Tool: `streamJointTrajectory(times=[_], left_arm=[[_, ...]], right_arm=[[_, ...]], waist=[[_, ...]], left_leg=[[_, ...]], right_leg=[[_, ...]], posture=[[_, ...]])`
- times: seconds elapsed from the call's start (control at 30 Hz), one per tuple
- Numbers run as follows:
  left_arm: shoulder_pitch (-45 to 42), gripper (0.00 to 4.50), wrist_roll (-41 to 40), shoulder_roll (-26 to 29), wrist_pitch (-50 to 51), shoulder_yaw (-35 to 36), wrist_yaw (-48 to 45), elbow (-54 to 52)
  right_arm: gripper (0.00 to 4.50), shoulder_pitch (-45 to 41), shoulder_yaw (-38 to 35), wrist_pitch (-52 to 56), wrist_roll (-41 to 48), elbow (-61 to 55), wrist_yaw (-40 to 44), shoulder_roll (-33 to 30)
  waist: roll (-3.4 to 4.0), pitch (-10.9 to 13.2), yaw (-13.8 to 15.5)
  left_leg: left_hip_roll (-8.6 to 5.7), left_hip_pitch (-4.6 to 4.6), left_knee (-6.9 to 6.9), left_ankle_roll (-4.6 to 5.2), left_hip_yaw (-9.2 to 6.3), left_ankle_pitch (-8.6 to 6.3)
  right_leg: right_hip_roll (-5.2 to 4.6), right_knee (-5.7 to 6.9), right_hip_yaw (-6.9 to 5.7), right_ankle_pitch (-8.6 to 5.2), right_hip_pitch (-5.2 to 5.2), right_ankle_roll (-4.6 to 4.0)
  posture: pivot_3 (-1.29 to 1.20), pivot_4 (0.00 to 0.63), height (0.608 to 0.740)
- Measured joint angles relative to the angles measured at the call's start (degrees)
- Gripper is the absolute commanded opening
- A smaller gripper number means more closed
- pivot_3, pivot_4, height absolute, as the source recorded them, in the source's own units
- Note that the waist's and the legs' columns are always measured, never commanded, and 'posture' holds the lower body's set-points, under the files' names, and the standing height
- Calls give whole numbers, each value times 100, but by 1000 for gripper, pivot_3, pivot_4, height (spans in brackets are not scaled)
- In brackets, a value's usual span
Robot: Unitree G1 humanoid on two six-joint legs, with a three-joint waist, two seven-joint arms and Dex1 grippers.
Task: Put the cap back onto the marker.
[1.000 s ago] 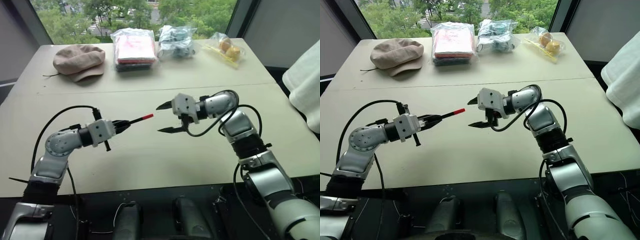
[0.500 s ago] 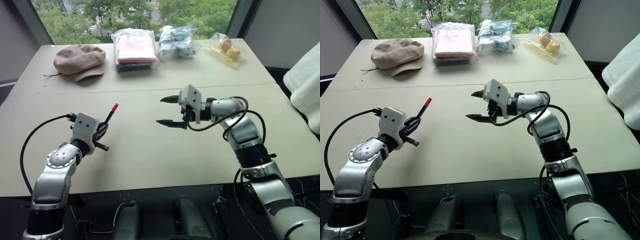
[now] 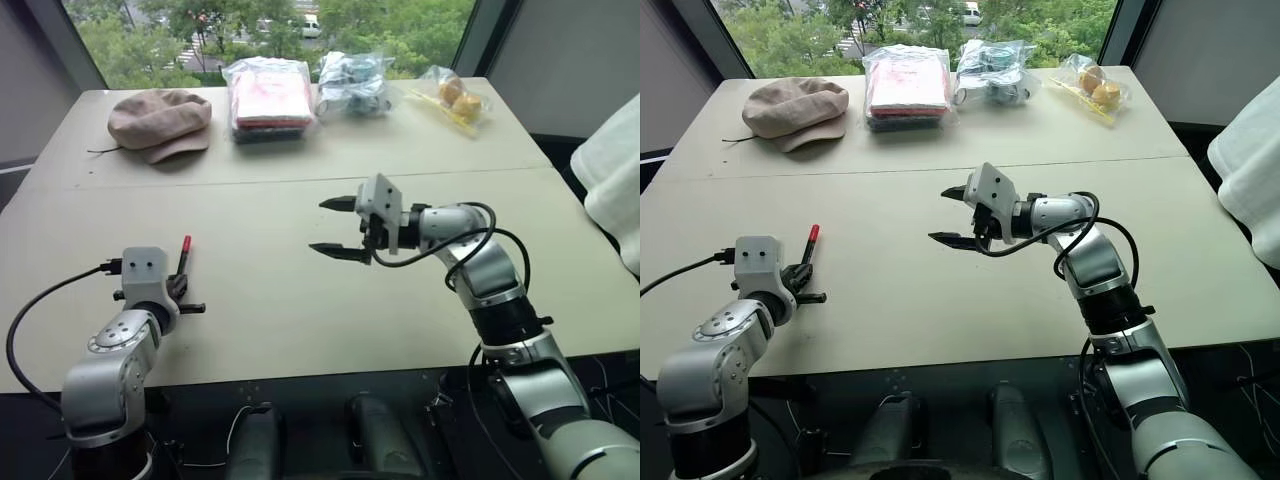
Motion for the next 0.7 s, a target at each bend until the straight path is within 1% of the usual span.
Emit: streamJointTrajectory(times=[0.07, 0.2, 0.23, 0.4, 0.53, 0.7], left_arm=[[0, 2278, -33, -30, 63, 32, 24, 0], [1, 4375, -89, -160, 93, 45, 84, -21], [2, 4450, -87, -171, 93, 40, 116, -75], [54, 4450, -48, -194, 31, 15, 327, -606], [711, 4450, 98, -219, -20, -279, 541, -1660], [1051, 4450, 104, -354, 73, -300, 721, -2359]], right_arm=[[3967, 0, 6, 0, 0, 0, -18, -1], [3967, 0, 37, 1, 4, -1, -21, -6], [3967, 0, 48, 8, 11, -4, 6, -19], [3967, -2, 114, 211, 143, -158, 364, -250], [3967, -139, 119, 395, 289, -207, 709, -469], [3967, -545, 116, 366, 307, -85, 873, -457]], waist=[[0, 0, -1], [0, 0, -1], [0, 0, -1], [-1, 0, 4], [-1, 0, -23], [-1, 0, -6]], left_leg=[[0, 0, 0, 0, 0, 0], [0, 0, 0, 0, 0, 0], [0, 0, 0, 0, 0, 0], [0, 0, 0, 0, 0, 0], [0, 0, -1, -1, 1, -1], [0, 4, -1, 0, -1, 0]], right_leg=[[0, 0, 0, 0, 0, 0], [0, -1, 0, 0, 0, 0], [0, -1, 0, 0, 0, 0], [-2, -2, 1, 0, 2, 0], [-4, -7, 6, 0, 1, -1], [2, -6, 2, -2, 6, -4]], posture=[[0, 150, 740], [0, 150, 740], [0, 150, 740], [0, 150, 740], [0, 150, 740], [0, 150, 740]])
